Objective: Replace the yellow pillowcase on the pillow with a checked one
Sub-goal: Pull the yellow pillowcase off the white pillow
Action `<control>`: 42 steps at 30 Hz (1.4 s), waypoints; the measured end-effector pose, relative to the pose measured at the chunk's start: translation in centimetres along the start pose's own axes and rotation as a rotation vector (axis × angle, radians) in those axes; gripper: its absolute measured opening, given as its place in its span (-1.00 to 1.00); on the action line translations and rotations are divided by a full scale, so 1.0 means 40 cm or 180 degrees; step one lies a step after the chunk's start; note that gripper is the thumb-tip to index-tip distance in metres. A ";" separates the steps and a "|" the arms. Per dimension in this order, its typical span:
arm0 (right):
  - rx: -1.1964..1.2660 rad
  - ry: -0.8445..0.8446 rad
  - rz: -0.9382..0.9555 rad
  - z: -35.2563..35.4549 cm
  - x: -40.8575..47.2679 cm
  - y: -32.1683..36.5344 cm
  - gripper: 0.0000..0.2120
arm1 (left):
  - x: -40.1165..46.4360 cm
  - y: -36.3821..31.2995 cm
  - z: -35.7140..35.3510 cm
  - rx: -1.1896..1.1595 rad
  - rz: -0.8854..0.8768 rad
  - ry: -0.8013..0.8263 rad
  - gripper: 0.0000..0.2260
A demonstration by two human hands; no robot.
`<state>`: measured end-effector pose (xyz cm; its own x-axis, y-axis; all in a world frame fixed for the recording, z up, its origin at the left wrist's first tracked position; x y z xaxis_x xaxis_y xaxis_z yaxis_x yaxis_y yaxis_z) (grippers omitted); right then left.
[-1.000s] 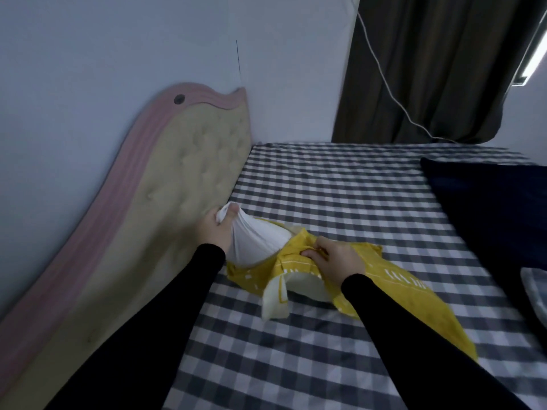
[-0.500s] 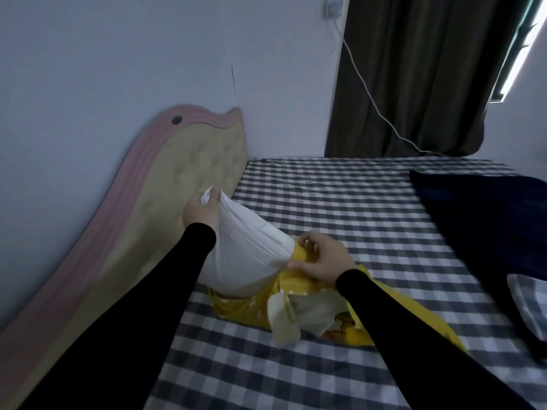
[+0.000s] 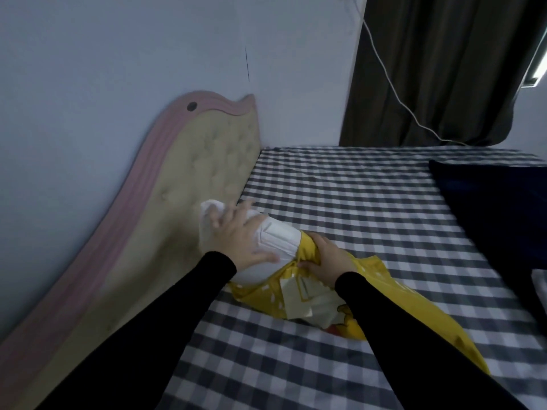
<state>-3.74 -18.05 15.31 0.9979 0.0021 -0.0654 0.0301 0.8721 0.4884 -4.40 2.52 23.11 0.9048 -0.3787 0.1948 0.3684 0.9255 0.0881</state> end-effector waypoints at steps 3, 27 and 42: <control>0.0016 -0.0007 0.0005 -0.013 -0.003 -0.006 -0.27 | 0.021 -0.039 -0.032 0.0446 -0.0254 0.0258 -0.08; -0.0656 -0.0026 -0.0201 -0.068 -0.064 -0.080 -0.15 | 0.038 0.008 -0.155 0.0077 -0.1058 0.0854 -0.52; -0.1116 -0.0252 -0.0437 0.261 -0.092 -0.114 -0.15 | 0.101 0.083 0.113 -0.0516 -0.0232 0.0680 -0.72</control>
<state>-6.94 -27.16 22.42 0.9877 -0.1522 -0.0353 0.1558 0.9761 0.1515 -0.50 4.01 28.59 0.8928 -0.4501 -0.0182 0.4481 0.8915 -0.0664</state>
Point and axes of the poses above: each hand's wrist, its own x-axis towards the middle knuckle, its own z-axis out of the back of the hand, y = z × x, the point moved 4 cm from there along x, towards the middle knuckle, and after that the axes turned 10 degrees about -z, right-handed, at the moved point
